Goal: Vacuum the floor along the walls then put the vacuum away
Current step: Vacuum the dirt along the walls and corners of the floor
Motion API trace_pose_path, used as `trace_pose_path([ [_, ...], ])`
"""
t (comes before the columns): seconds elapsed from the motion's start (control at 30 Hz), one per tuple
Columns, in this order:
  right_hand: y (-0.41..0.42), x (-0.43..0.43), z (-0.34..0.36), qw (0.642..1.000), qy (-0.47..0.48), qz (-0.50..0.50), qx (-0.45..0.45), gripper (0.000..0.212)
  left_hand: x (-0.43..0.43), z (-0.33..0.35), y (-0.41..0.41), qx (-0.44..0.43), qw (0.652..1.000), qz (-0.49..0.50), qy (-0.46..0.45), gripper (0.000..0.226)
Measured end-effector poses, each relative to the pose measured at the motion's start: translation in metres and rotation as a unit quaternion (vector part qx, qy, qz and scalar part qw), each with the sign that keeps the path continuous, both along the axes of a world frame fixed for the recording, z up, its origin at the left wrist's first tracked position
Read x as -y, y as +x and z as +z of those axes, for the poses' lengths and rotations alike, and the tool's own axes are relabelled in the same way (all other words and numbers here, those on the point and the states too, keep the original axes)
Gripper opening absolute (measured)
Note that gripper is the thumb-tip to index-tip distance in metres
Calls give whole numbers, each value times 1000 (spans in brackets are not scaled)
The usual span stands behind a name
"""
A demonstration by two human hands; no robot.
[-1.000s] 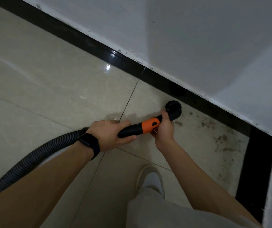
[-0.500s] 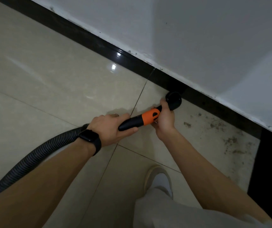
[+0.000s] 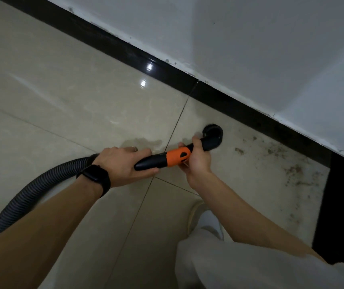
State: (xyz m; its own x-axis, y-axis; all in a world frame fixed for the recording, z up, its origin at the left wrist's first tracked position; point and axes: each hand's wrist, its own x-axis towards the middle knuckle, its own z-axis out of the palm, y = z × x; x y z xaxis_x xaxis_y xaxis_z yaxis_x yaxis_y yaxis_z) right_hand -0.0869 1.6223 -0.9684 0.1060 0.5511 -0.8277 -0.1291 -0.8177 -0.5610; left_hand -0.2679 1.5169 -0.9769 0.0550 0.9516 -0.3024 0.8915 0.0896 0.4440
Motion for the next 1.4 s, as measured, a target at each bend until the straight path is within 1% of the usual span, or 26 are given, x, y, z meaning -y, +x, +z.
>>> trace_pose_path([
  [0.13, 30, 21, 3, 999, -30, -34, 10, 16, 3, -2, 17, -21, 998, -65, 8, 67],
  [0.33, 60, 30, 8, 995, -32, -95, 17, 12, -3, -6, 43, -13, 992, -119, 27, 68],
  [0.6, 70, 17, -3, 997, 1, -75, 26, 15, -17, -9, 54, -16, 994, -100, 28, 66],
  [0.93, 73, -1, -8, 997, 11, -76, 17, 17, -29, -8, 58, -5, 996, -84, 19, 65],
  [1.07, 72, -12, -8, 997, 26, -76, 20, 13, -37, -7, 61, 8, 997, -73, 13, 64],
  [1.23, 71, -24, -8, 996, 40, -73, 31, 13, -45, -7, 65, 9, 998, -61, 19, 73],
  [1.4, 73, -34, -8, 997, 47, -62, 25, 11, -54, -8, 67, 17, 999, -50, 0, 70],
])
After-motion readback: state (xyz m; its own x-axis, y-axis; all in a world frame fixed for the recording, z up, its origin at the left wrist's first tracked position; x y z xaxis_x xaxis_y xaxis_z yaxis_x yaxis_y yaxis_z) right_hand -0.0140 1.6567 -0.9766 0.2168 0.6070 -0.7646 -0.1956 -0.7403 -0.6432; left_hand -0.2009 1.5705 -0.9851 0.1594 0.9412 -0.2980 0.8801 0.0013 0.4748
